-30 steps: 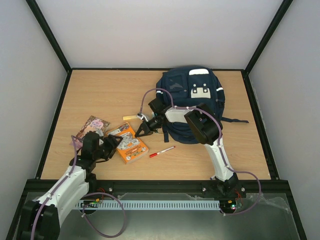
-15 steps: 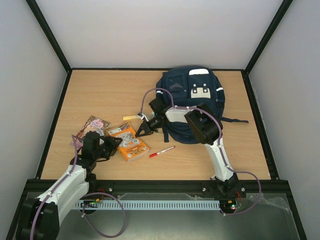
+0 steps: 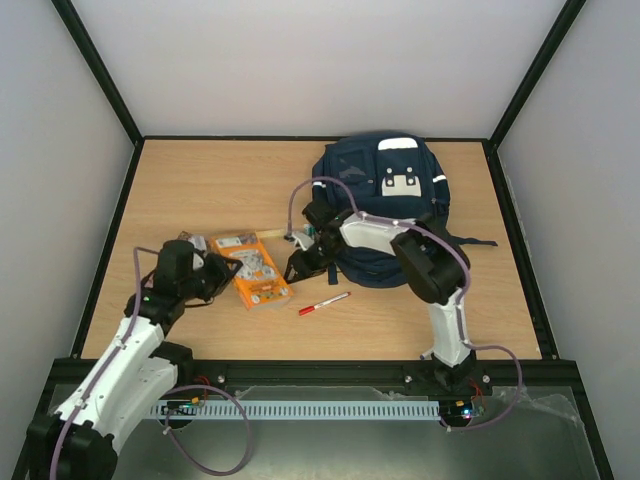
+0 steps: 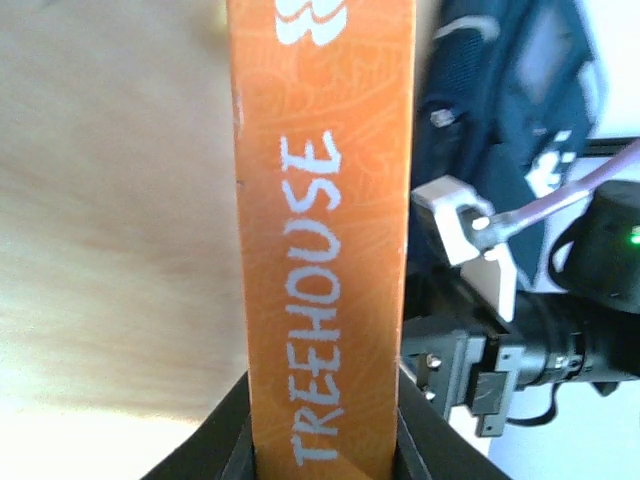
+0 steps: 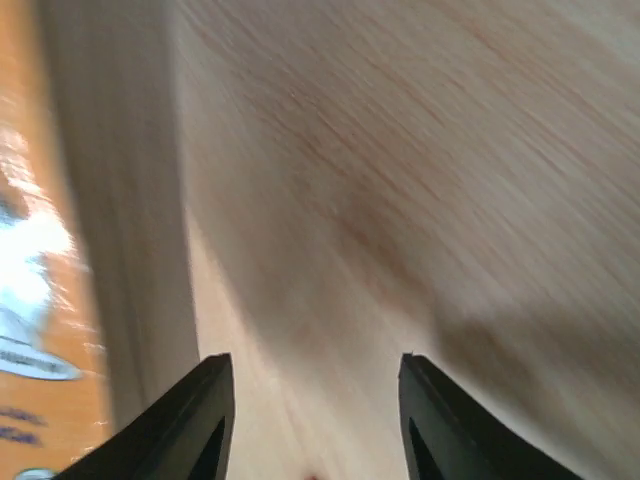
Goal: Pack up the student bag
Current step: Pick up the book from the center of the board.
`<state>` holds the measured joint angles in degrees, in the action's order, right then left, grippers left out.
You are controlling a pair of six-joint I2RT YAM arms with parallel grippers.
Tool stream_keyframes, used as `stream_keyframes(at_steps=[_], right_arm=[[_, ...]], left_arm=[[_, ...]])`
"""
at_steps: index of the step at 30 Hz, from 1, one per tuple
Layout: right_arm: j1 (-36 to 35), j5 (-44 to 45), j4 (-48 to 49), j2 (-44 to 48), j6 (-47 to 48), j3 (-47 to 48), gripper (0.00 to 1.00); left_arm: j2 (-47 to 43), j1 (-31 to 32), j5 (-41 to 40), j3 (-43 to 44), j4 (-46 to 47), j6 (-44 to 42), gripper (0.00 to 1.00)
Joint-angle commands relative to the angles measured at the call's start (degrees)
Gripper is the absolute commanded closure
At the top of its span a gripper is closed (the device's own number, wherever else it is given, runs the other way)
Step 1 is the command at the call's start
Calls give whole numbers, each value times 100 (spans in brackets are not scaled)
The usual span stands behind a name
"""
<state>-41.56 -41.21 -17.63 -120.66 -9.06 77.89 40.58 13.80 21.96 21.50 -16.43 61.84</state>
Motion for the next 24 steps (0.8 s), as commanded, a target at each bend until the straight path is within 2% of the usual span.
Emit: stream_keyframes(at_steps=[1,4,7,11,13,16,19,22,23,24], right_arm=[[340,22,-966,1073,430,-178,48],[760,-416,-800,1940,443,-503,38],[1231,-349,-878,2653,733,-677,31],[2014,-320,-1027,3486,976,-994,26],[2590,-871,-767,3904,810,-1392,25],[3449,-2147,-200,4470,553,-2123,24],[3574,-2299,-542,4846,1172,-2395,21],[3571,-2542,-621,5273,1363,-2716,4],[3573,-2653,-565,5392,1378,-2830,0],[3568,-2751,-465,5516,1347,-2947,1]], left_arm=[[-83,-38,153,1018,-379,-770,98],[-60,-19,411,1500,-536,-1245,98],[51,-18,731,1897,-578,-1738,98],[151,12,1288,1951,29,-1982,98],[104,49,1687,1815,683,-1884,98],[95,244,1988,1748,1383,-1878,98],[309,485,2059,1850,1645,-1977,98],[639,1062,2000,1916,2139,-1932,98],[783,1293,1875,1960,2297,-1964,98],[940,1542,1755,2044,2400,-2026,98]])
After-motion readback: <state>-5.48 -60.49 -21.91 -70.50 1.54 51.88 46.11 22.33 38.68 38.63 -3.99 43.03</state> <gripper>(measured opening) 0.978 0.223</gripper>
